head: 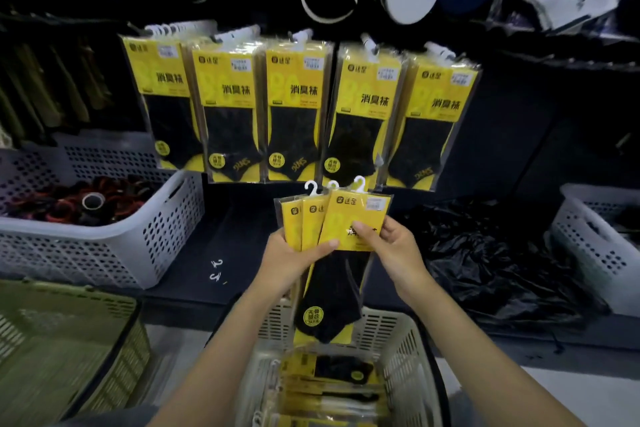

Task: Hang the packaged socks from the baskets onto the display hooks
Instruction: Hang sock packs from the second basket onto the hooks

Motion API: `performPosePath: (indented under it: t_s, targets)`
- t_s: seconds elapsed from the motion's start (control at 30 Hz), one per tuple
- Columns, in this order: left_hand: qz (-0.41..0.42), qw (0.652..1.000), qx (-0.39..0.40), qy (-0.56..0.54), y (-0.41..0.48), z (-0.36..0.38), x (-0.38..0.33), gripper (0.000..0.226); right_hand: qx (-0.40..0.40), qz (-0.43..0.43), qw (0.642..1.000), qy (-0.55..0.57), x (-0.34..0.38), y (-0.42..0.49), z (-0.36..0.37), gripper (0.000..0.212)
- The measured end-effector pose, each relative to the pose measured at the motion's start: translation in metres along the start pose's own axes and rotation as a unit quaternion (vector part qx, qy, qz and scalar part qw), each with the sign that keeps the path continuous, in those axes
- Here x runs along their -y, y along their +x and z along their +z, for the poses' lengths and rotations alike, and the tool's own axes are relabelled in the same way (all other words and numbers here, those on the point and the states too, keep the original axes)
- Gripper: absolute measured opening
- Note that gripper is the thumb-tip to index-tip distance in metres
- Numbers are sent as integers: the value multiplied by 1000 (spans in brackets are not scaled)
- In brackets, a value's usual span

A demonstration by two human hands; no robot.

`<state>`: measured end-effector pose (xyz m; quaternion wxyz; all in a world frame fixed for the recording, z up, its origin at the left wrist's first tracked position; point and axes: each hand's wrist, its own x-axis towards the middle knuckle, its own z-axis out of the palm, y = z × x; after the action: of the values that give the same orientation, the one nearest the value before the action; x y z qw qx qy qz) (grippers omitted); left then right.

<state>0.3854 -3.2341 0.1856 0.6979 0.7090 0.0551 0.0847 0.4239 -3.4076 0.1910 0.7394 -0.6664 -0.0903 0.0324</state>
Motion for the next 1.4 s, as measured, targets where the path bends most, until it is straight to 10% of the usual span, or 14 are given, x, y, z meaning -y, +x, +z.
performPosePath:
  t_s: [0.67,1.17,1.4]
  targets:
    - [119,991,-56,-14,71,19,-106,11,-224,-100,969,-13,130,96,-94,13]
    - [136,990,-34,-33,86,29,-111,7,-141,-59,983,-101,142,148,-105,12]
    - [124,991,-21,-42,87,40,-109,6,-327,13,942,-77,119,166,-105,37]
